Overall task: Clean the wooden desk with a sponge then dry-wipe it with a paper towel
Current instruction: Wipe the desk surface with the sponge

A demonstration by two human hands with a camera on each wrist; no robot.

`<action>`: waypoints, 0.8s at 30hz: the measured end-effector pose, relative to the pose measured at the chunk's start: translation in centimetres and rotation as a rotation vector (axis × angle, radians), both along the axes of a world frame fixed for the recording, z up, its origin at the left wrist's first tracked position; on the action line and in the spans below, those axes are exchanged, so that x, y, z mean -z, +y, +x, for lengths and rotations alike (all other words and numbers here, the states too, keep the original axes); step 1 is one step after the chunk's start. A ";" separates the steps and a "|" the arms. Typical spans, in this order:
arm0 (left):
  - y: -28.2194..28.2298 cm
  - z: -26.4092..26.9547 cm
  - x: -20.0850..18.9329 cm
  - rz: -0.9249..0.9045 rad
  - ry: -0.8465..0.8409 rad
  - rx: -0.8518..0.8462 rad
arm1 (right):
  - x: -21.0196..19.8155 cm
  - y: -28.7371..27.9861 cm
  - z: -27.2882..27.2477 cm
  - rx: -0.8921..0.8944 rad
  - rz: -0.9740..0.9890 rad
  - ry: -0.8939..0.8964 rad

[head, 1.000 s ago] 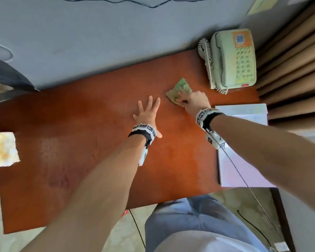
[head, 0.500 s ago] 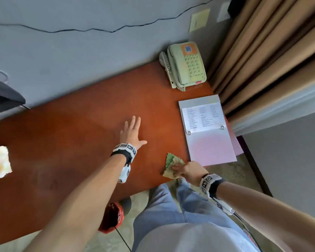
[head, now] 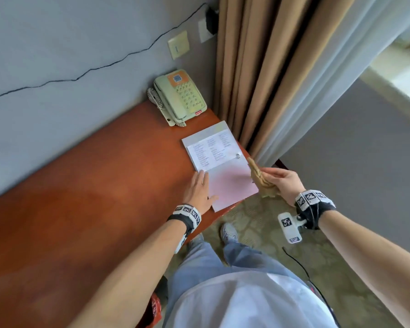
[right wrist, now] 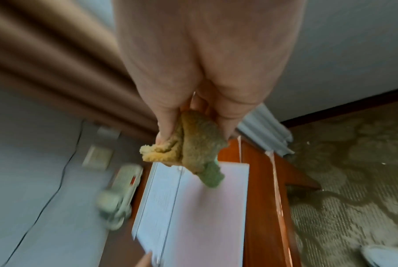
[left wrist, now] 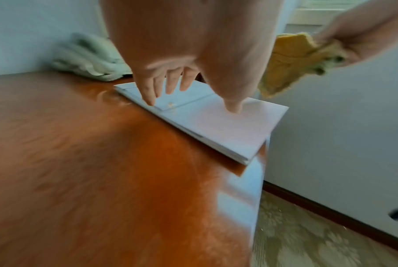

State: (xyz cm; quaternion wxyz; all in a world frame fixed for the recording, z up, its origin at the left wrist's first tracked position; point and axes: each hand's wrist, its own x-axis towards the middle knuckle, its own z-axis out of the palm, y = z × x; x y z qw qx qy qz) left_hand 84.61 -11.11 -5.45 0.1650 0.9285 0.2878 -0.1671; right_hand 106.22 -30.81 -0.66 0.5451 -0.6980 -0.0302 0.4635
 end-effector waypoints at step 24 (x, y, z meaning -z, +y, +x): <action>2.4 2.4 -12.2 0.145 -0.286 0.196 | 10.4 0.2 -1.0 -0.385 -0.461 -0.854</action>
